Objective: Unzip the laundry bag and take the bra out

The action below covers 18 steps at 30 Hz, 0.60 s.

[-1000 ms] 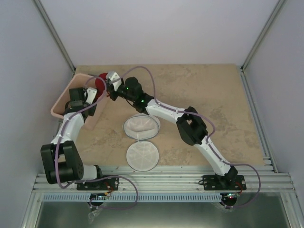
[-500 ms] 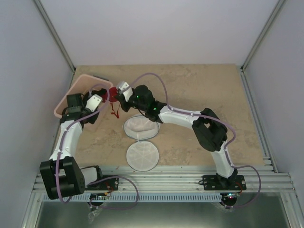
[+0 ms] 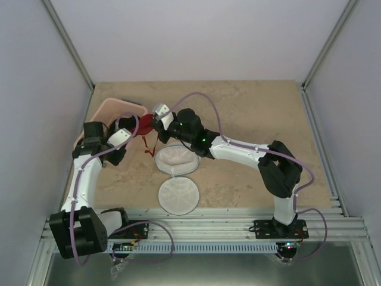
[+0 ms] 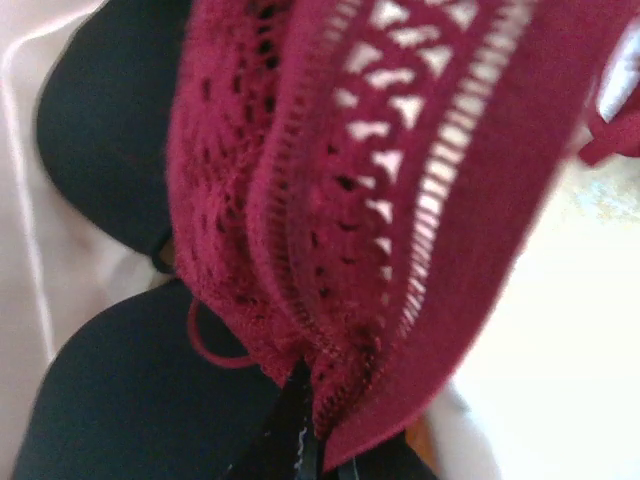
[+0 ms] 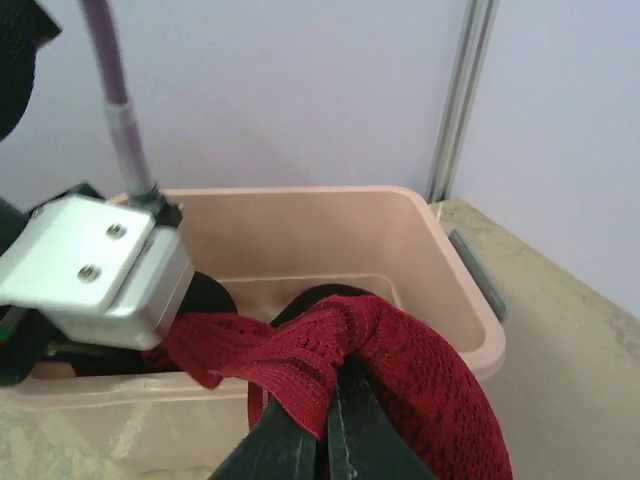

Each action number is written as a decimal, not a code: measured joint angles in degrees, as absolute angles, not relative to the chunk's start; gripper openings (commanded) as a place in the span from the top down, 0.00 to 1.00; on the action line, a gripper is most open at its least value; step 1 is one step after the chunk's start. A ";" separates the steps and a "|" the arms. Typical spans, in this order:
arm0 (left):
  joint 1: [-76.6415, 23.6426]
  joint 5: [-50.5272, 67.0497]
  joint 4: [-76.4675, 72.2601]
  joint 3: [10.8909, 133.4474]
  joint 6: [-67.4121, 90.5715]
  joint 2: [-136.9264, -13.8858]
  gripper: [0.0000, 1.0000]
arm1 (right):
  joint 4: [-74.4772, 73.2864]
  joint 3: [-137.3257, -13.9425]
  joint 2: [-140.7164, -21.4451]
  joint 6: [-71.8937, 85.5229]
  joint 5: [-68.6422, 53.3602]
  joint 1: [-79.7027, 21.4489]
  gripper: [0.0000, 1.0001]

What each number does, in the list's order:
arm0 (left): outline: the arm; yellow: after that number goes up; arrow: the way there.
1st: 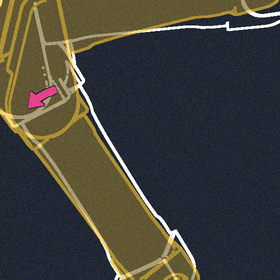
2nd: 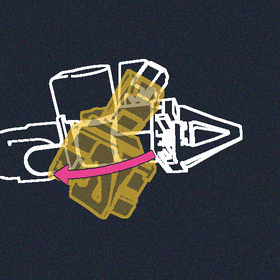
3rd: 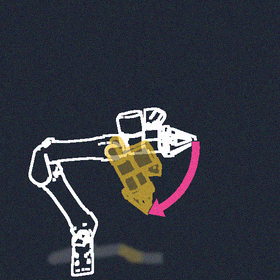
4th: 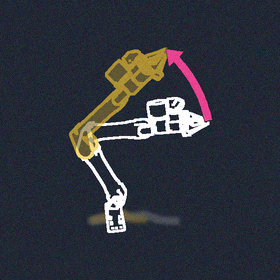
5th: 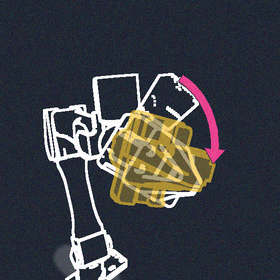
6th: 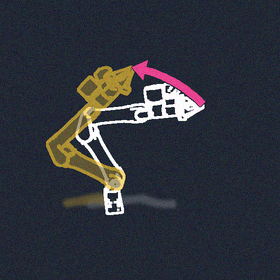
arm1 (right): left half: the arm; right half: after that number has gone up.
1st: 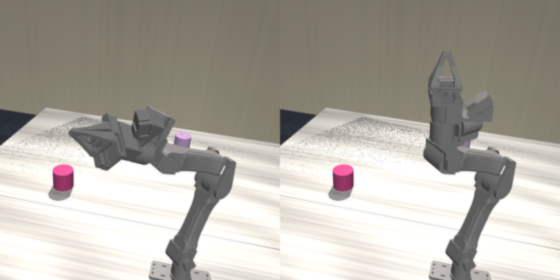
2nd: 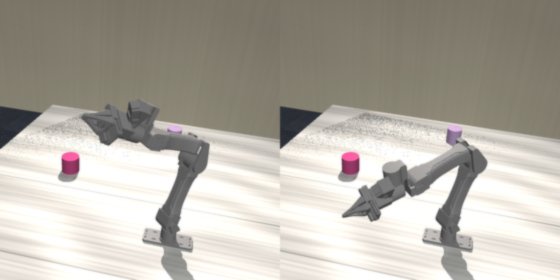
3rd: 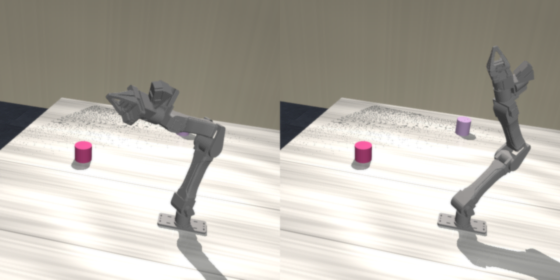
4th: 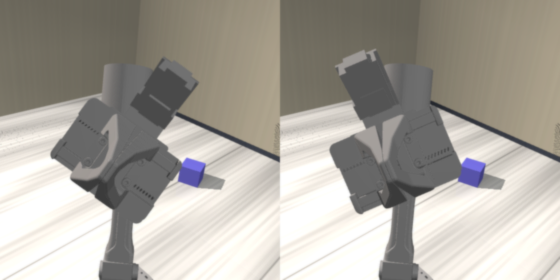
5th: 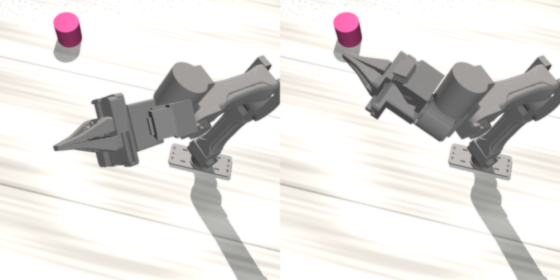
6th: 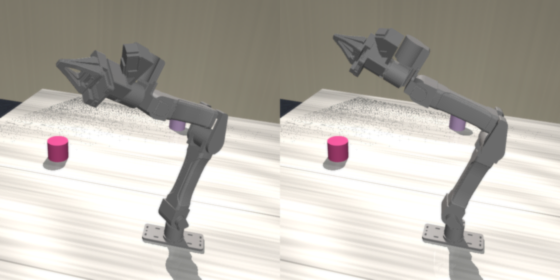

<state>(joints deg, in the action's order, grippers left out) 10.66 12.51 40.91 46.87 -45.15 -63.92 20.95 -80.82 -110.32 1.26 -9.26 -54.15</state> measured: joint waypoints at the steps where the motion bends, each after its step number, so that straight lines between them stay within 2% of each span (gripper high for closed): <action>1: 10.66 11.62 41.69 47.59 -44.10 -63.99 1.00 | 21.37 -80.88 -110.15 0.97 -9.32 -54.17 0.99; 4: 10.66 6.52 42.57 51.99 -38.94 -64.60 1.00 | 20.62 -84.25 -111.48 -0.78 -10.15 -54.17 1.00; 9: 10.98 -4.60 40.23 58.78 -31.44 -64.23 1.00 | 19.90 -103.92 -122.15 -2.48 -13.32 -53.65 1.00; 18: 14.22 -18.04 34.17 59.02 -27.97 -65.87 1.00 | 24.16 -135.00 -145.93 1.06 -19.79 -53.06 0.99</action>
<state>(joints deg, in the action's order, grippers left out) 14.22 -18.04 34.17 59.02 -27.97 -65.87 24.16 -135.00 -145.93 1.06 -19.79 -53.06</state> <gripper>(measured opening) 0.024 0.006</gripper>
